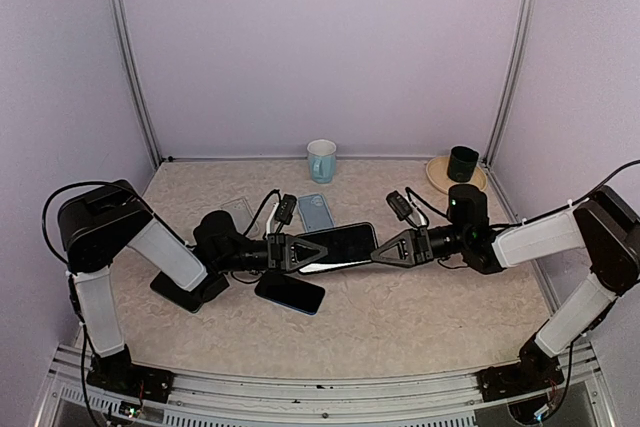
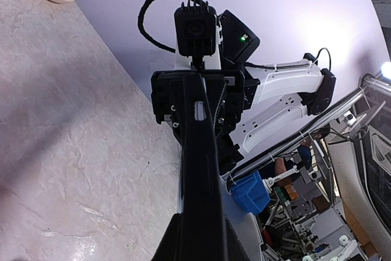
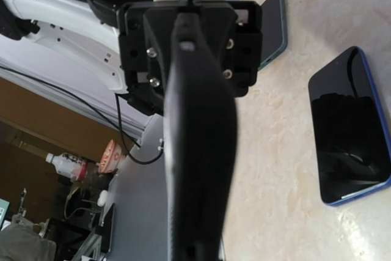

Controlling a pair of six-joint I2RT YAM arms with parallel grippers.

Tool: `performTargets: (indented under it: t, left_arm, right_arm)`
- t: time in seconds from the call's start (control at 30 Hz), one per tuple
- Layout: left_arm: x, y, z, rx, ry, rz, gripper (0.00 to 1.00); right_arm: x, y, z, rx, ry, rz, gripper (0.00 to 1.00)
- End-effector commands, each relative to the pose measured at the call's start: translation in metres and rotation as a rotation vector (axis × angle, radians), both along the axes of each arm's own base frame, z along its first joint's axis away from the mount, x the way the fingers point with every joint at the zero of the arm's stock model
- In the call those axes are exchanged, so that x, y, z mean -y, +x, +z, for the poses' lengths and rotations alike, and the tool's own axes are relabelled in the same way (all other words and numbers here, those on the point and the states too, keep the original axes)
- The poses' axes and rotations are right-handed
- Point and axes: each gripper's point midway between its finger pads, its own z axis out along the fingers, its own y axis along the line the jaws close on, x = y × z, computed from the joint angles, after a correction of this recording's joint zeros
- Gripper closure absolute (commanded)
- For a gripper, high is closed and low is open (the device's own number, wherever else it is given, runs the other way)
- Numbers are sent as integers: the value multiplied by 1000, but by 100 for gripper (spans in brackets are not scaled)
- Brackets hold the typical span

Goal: Put the phone into the phone case
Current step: Press the phone with the phone case.

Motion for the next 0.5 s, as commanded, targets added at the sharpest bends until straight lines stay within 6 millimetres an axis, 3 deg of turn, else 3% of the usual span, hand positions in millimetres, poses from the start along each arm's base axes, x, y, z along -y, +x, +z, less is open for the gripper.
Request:
performTargets:
  t: [0.0, 0.2, 0.33, 0.47]
  left_arm:
    - [-4, 1, 19, 78, -64, 11, 88]
    - [-4, 3, 15, 69, -52, 19, 83]
    - [-4, 8, 7, 65, -13, 39, 99]
    - [-4, 8, 6, 73, 0, 45, 100]
  right_arm:
    - [-2, -5, 5, 12, 11, 21, 100]
    - [-2, 1, -2, 20, -29, -10, 100]
    - [-2, 10, -11, 19, -97, -49, 100]
    - [-1, 5, -2, 42, -74, -32, 100]
